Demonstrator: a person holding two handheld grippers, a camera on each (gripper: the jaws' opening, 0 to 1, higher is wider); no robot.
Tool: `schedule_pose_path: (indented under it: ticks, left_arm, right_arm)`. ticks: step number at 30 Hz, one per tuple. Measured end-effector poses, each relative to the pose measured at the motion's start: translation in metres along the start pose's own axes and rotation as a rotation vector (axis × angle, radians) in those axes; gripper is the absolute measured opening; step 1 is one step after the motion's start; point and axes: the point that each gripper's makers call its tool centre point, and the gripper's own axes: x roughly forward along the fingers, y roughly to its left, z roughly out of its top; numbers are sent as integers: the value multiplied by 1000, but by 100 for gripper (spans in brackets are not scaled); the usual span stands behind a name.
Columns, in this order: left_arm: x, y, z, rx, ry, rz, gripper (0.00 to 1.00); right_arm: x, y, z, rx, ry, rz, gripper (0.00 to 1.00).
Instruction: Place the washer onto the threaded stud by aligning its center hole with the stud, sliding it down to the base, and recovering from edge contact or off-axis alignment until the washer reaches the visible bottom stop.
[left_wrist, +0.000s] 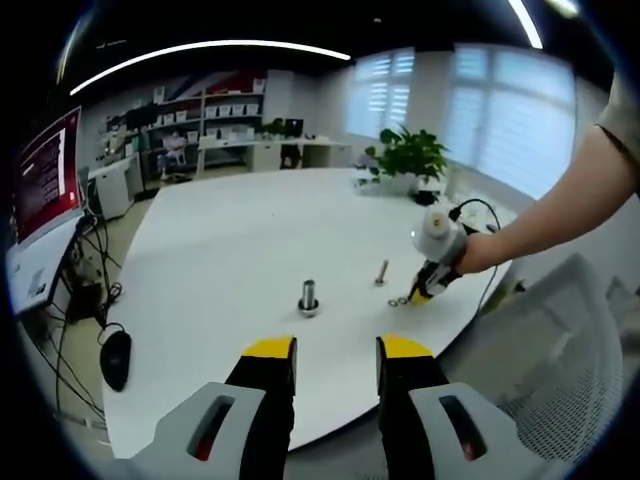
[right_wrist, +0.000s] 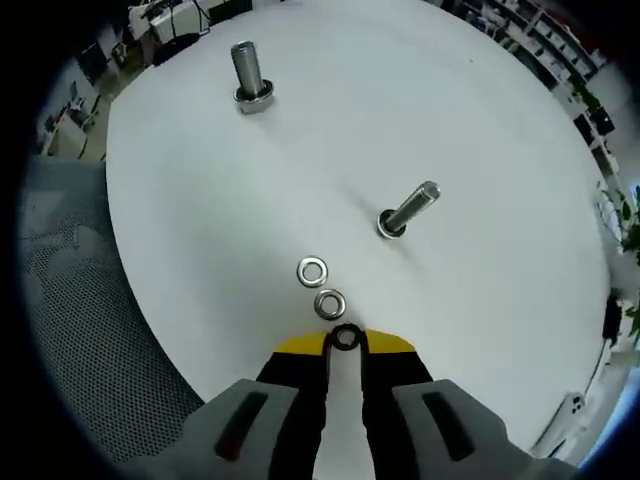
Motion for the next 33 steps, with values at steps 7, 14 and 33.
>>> schedule_pose_path:
  ticks: [7, 14, 33]
  left_arm:
    - [0, 0, 0, 2, 2, 2, 29]
    - [-2, 2, 2, -2, -11, 10, 29]
    - [-1, 1, 1, -6, -7, 4, 29]
  right_arm:
    - [-3, -2, -2, 13, 21, -2, 13]
    - [-24, -20, 18, 12, -34, -20, 14]
    - [-43, -35, 75, -47, -147, -45, 13]
